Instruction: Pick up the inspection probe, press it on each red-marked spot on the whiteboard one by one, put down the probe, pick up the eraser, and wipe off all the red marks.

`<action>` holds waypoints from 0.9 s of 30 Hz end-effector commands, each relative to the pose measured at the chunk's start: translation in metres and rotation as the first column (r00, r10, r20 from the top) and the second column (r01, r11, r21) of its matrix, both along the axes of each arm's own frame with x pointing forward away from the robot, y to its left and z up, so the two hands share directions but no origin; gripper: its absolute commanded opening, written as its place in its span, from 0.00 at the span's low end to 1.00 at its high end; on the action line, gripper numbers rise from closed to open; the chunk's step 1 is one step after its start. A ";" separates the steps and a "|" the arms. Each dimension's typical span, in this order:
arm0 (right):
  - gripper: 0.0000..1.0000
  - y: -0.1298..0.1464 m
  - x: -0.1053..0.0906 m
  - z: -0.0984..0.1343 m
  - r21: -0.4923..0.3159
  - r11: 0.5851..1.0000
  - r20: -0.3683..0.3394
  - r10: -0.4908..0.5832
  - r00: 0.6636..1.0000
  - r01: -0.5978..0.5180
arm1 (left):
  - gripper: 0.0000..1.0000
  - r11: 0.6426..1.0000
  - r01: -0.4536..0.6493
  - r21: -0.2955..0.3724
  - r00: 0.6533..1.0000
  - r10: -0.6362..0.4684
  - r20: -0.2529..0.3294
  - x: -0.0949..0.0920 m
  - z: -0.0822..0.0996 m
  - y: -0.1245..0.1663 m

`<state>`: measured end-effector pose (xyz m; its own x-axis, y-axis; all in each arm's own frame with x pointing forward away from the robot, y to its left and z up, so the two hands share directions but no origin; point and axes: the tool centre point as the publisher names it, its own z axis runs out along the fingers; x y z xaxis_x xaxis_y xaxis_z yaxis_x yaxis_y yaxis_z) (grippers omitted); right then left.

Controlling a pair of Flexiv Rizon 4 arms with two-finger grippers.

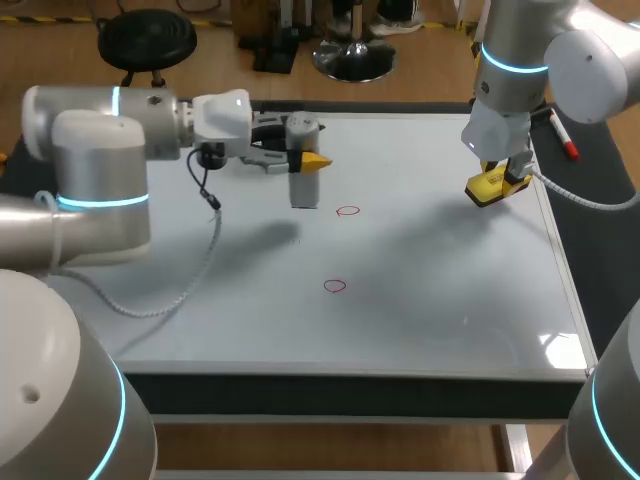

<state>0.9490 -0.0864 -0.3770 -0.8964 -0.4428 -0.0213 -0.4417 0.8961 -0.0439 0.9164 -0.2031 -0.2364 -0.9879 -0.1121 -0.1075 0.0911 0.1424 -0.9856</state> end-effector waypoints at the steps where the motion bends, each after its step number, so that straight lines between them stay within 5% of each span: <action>1: 0.00 -0.001 0.000 0.000 -0.002 1.000 0.000 0.002 1.000 -0.002 | 0.00 0.997 0.077 -0.005 0.997 -0.077 -0.018 0.013 -0.010 -0.024; 27: 0.00 -0.001 0.000 0.000 -0.002 1.000 0.000 0.002 1.000 -0.002 | 0.00 0.989 0.138 -0.046 0.989 -0.140 -0.050 0.036 -0.040 -0.059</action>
